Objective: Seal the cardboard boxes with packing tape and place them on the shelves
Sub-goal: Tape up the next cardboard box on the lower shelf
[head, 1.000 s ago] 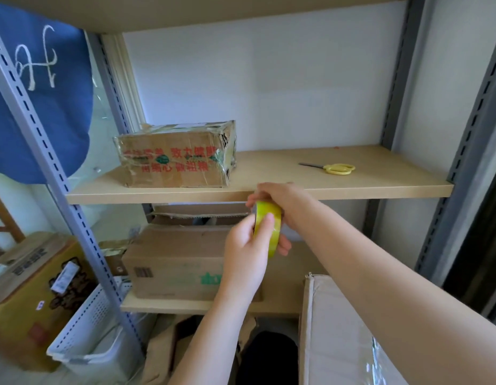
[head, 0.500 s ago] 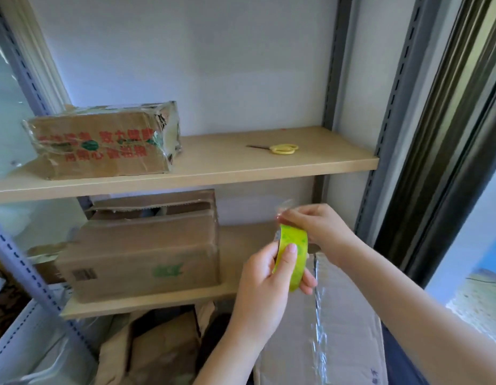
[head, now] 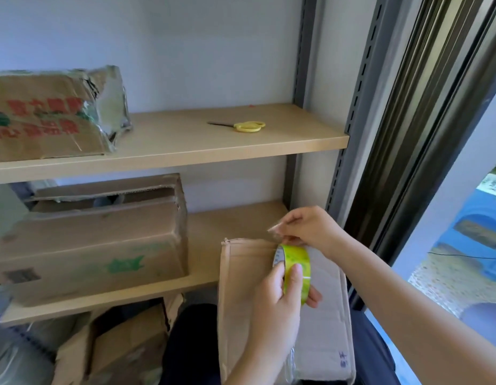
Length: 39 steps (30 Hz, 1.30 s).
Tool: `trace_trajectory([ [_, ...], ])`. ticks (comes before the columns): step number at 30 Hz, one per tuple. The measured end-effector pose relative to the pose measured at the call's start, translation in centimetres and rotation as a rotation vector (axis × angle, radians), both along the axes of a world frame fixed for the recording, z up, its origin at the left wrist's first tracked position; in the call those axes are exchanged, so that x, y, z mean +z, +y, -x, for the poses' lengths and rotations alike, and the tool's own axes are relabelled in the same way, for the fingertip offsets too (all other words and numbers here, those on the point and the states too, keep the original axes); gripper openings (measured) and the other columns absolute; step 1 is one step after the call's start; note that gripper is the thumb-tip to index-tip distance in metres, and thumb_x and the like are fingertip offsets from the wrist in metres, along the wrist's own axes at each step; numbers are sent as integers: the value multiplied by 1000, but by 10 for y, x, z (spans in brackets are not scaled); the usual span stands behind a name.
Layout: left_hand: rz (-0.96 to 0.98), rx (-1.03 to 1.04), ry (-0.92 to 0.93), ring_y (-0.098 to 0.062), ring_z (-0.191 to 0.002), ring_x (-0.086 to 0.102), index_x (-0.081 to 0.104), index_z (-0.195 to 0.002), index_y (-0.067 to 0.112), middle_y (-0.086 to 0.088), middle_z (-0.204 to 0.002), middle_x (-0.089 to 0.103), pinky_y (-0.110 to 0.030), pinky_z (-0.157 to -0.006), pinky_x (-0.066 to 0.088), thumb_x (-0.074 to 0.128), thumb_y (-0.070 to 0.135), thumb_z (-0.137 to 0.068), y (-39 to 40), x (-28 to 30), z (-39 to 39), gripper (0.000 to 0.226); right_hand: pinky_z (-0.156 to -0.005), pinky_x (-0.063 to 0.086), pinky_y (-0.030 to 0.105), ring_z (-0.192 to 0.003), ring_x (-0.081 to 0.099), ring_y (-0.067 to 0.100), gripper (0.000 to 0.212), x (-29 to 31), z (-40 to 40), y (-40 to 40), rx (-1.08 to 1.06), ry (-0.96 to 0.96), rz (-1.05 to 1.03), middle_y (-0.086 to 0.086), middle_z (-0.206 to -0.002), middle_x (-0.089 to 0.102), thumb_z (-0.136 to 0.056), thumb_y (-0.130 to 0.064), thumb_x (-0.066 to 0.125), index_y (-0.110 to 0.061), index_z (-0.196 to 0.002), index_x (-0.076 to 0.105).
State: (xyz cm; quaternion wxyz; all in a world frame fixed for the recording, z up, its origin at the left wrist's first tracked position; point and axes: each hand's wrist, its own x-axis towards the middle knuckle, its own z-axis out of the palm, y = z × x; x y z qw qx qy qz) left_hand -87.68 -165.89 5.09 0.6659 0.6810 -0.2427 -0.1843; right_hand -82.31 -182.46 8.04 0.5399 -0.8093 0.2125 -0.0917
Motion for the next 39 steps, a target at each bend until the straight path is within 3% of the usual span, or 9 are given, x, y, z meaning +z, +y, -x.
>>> trace_trajectory([
  [3, -23, 29, -12, -20, -72, 69, 63, -94, 18, -3, -75, 74, -47, -84, 54, 40, 37, -105, -1, 2, 4, 32, -72, 52, 22, -73, 69, 8, 10, 1, -4, -4, -17, -67, 285, -5, -79, 76, -81, -28, 80, -22, -74, 76],
  [7, -33, 69, -6, -17, -70, 68, 62, -91, 20, -1, -72, 73, -44, -83, 54, 42, 34, -105, 1, 3, 11, 28, -77, 52, 27, -76, 67, 11, 14, -7, -3, -4, 40, -86, 53, 0, -82, 77, -81, -27, 80, -17, -75, 74],
  [11, -47, -4, 129, -20, -61, 67, 61, -89, 11, -7, -67, 73, -35, -70, 54, 44, 29, -105, 1, 4, 16, 29, -70, 48, 21, -58, 59, -2, 17, -15, -10, -12, -19, -12, 224, -10, -61, 69, -86, -22, 74, -25, -70, 71],
  [13, -94, -76, 145, -19, -60, 67, 60, -92, 9, -7, -67, 73, -28, -65, 49, 43, 28, -105, 1, 3, 23, 29, -70, 47, 17, -63, 60, -3, 17, -14, -12, -14, 19, 24, 292, -13, -66, 70, -86, -24, 74, -29, -71, 71],
  [17, -124, -48, 84, -17, -62, 68, 62, -93, 17, -4, -70, 74, -27, -68, 51, 42, 31, -105, 6, -2, 23, 29, -72, 48, 19, -75, 66, 7, 16, -17, -12, -11, 109, 17, 366, -9, -77, 73, -93, -27, 66, -29, -78, 72],
  [23, -94, -38, 92, -17, -60, 67, 62, -93, 13, -7, -70, 73, -24, -66, 51, 42, 29, -105, 11, -4, 23, 28, -82, 48, 16, -87, 67, 2, 52, 1, -1, -14, 277, 154, 240, -9, -93, 75, -93, -64, 44, -24, -98, 77],
  [27, -88, -44, 87, -18, -60, 66, 63, -93, 12, -6, -69, 73, -25, -66, 51, 44, 29, -105, 11, -6, 26, 28, -75, 47, 6, -85, 65, -5, 15, 11, 12, -26, 414, 114, 403, -17, -90, 73, -86, -40, 73, -29, -95, 76],
  [30, -89, -34, 74, -18, -61, 67, 62, -90, 14, -6, -69, 73, -25, -67, 50, 44, 30, -105, 10, -6, 27, 29, -71, 48, 10, -80, 66, 0, 1, 5, 15, -24, 297, -17, 389, -14, -83, 74, -84, -27, 78, -27, -85, 77],
  [39, -19, -7, 25, -22, -59, 68, 64, -91, 21, -2, -66, 72, -35, -71, 56, 44, 50, -91, 10, -7, 31, 35, -77, 55, 29, -76, 69, 8, 17, -8, 27, -2, 152, -379, 472, -10, -77, 72, -95, -8, 62, -22, -85, 63],
])
